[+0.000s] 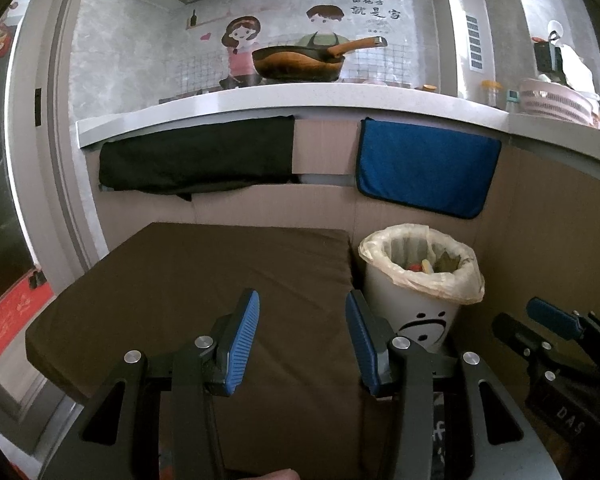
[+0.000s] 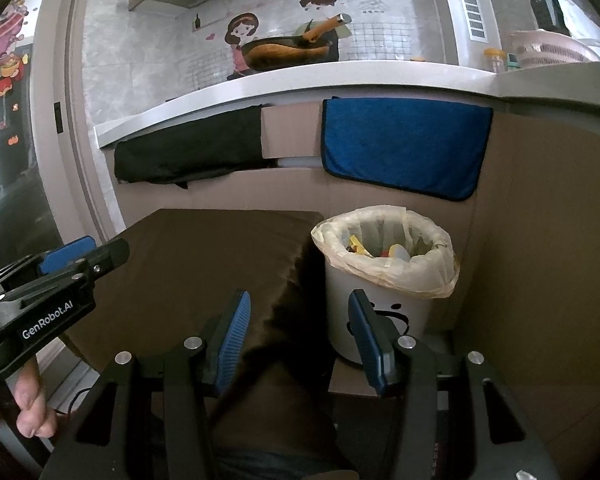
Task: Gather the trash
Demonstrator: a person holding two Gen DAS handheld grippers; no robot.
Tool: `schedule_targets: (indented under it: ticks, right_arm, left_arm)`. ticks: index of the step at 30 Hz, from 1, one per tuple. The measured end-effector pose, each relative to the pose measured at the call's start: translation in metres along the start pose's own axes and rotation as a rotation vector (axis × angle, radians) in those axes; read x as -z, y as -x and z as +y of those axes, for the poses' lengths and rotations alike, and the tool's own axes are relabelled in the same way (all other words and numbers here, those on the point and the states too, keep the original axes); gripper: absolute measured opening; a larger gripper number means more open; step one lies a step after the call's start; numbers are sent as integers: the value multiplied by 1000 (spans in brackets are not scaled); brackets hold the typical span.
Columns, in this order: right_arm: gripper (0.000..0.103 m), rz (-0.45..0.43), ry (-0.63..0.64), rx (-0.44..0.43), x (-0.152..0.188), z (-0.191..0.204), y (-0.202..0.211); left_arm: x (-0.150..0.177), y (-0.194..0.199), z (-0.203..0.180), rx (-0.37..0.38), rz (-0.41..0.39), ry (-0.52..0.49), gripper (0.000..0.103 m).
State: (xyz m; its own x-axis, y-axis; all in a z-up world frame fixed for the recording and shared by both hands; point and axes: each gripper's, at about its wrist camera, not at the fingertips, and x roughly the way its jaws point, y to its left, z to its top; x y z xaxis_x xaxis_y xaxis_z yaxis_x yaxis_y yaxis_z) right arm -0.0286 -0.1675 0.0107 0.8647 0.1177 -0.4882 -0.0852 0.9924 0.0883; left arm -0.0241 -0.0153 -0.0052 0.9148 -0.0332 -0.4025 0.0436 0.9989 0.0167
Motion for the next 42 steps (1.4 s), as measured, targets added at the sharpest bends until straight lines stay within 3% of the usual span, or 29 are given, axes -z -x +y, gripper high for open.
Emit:
schedule_targets:
  ticks: [42]
  right_arm:
    - [48,-2,-10,16,0,-4,3]
  left_arm:
    - [-2,-4,-8,1,8,-9,46]
